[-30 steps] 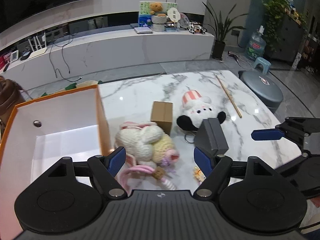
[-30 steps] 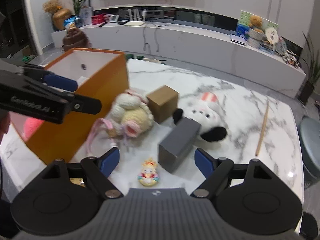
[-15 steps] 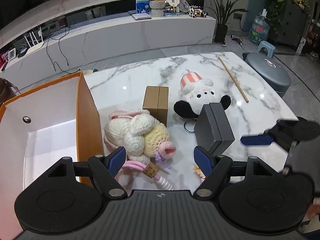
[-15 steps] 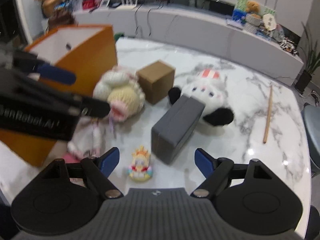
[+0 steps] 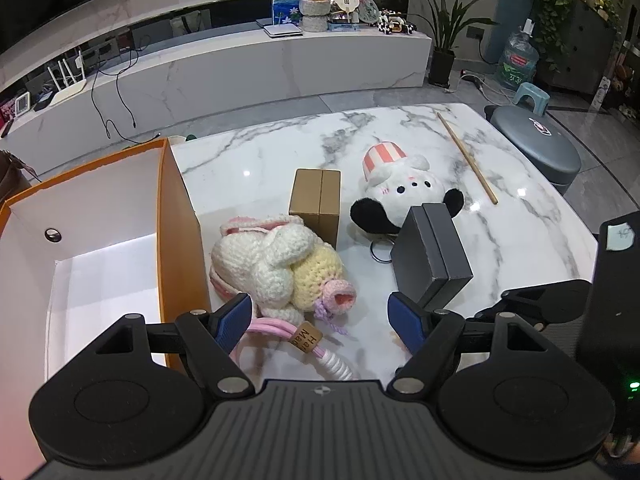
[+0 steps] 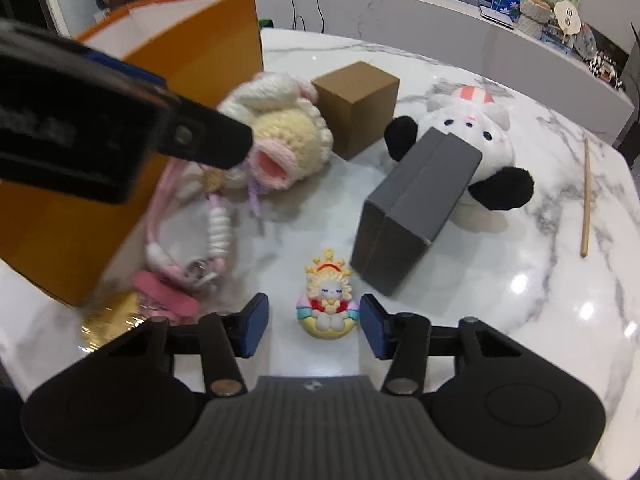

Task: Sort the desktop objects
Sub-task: 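Grasp the pink keychain strap with the left gripper while the right gripper grasps the figurine charm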

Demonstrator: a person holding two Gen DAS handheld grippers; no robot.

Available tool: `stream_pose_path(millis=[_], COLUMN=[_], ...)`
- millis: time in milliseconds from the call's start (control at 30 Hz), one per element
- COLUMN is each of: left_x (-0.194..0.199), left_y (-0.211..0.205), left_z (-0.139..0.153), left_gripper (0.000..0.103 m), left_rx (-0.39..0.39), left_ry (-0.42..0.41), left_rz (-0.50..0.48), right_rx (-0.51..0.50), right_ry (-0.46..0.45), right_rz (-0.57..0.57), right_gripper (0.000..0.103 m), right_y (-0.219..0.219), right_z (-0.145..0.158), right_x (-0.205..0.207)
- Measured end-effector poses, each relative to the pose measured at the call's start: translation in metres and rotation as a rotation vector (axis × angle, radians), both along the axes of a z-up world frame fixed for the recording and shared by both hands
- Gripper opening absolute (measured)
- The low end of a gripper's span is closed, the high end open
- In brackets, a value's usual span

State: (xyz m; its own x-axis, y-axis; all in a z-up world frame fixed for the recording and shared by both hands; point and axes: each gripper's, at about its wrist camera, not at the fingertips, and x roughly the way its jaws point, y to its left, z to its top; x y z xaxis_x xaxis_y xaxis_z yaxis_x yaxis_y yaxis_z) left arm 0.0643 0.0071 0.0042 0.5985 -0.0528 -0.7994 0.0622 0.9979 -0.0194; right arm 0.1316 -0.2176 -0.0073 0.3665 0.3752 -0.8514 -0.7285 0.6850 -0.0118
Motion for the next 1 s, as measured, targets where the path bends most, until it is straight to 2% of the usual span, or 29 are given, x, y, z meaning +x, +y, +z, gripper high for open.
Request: stream_pose_path(millis=[33, 167, 300, 667, 833, 867, 933, 1000], left_x=[0.001, 0.004, -0.003, -0.007, -0.003, -0.003, -0.003, -0.004], left_y=[0.0, -0.003, -0.018, -0.041, -0.037, -0.036, -0.036, -0.038], left_z=[-0.001, -0.01, -0.02, -0.066, -0.075, -0.074, -0.073, -0.071], left_gripper=[0.088, 0.088, 0.088, 0.088, 0.088, 0.085, 0.072, 0.051], left_rx=[-0.005, -0.021, 0.05, 0.172, 0.164, 0.154, 0.148, 0.15], left_ry=[0.004, 0.044, 0.084, 0.198, 0.223, 0.217, 0.208, 0.205], left_rz=[0.003, -0.008, -0.033, -0.063, -0.054, -0.056, -0.062, -0.075], right_rx=[-0.011, 0.001, -0.006, -0.01, -0.013, -0.015, -0.015, -0.016], right_ry=[-0.001, 0.028, 0.028, 0.039, 0.038, 0.038, 0.04, 0.039], right_rz=[-0.001, -0.009, -0.018, -0.025, -0.019, -0.018, -0.02, -0.023], right_gripper=[0.036, 0.035, 0.035, 0.035, 0.035, 0.035, 0.035, 0.035], right_y=[-0.001, -0.009, -0.02, -0.041, -0.041, -0.04, -0.04, -0.041], right_z=[-0.002, 0.001, 0.005, 0.003, 0.004, 0.004, 0.004, 0.004], right_x=[0.001, 0.006, 0.007, 0.012, 0.011, 0.011, 0.011, 0.012])
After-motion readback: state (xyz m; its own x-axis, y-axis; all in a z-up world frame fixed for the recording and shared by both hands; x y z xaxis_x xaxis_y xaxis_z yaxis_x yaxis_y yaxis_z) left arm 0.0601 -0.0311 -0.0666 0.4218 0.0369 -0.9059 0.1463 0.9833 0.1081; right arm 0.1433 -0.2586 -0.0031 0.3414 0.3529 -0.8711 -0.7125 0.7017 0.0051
